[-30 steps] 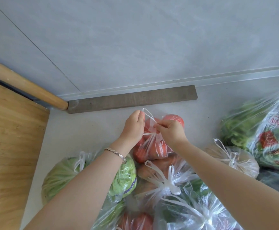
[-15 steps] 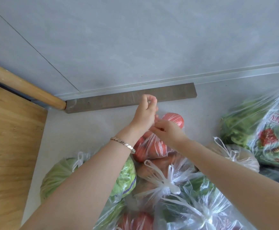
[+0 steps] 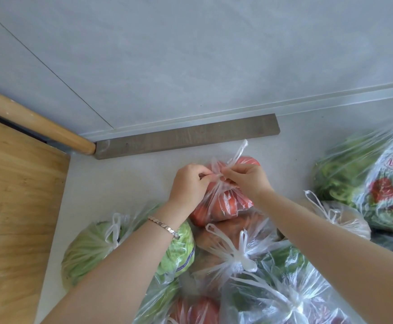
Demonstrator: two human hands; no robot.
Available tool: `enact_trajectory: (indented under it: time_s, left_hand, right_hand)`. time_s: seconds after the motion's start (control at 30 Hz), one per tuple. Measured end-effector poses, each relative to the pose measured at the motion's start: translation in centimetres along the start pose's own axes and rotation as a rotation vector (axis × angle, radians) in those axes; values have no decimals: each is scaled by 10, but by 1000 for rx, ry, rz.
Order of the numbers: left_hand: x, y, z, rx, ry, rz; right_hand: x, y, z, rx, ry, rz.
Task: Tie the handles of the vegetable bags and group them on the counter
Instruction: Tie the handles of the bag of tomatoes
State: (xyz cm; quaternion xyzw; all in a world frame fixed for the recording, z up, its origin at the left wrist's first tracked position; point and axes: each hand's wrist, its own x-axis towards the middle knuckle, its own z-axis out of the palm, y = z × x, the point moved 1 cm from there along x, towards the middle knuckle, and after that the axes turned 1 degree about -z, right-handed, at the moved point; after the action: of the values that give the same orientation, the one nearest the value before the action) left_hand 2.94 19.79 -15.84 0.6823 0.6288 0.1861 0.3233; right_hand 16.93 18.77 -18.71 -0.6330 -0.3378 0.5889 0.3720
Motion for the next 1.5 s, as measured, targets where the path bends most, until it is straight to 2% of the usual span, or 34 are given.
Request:
enact_trajectory:
  time_s: [0.1, 0.23, 0.37, 0.57, 0.67, 0.77, 0.87, 0.97, 1.1, 1.23, 1.5]
  left_hand:
    - [3, 1, 0, 155, -52, -11]
    - [6, 9, 0, 276, -134, 131]
    - [15, 4, 2, 99, -155, 96]
    - [12, 1, 7, -137, -175, -85]
    - [11, 0, 8, -199, -127, -156]
    - [12, -1, 9, -258, -92, -247]
    - [13, -2, 10, -282, -103, -304]
    - [11, 0, 6, -181, -168, -194]
    - [7, 3, 2, -47, -168, -63]
    - [0, 1, 7, -114, -68, -64]
    - [-8, -2, 13, -32, 44, 1]
  right_hand:
    - [0, 3, 2, -71, 78, -32]
    - [-2, -1, 1, -82, 112, -122]
    - [-5, -7, -1, -94, 78, -166]
    - [-1, 0, 5, 45, 141, 62]
    - [-3, -4, 9, 35, 171, 49]
    - [-11, -6, 8, -86, 139, -105]
    - [-15, -5, 6, -363, 68, -317]
    - [-14, -9, 7, -673, 12, -515]
    - [-8, -18, 9, -888, -104, -491]
    - [-6, -17, 4, -799, -56, -441]
    - [-5, -10, 4, -343, 37, -254]
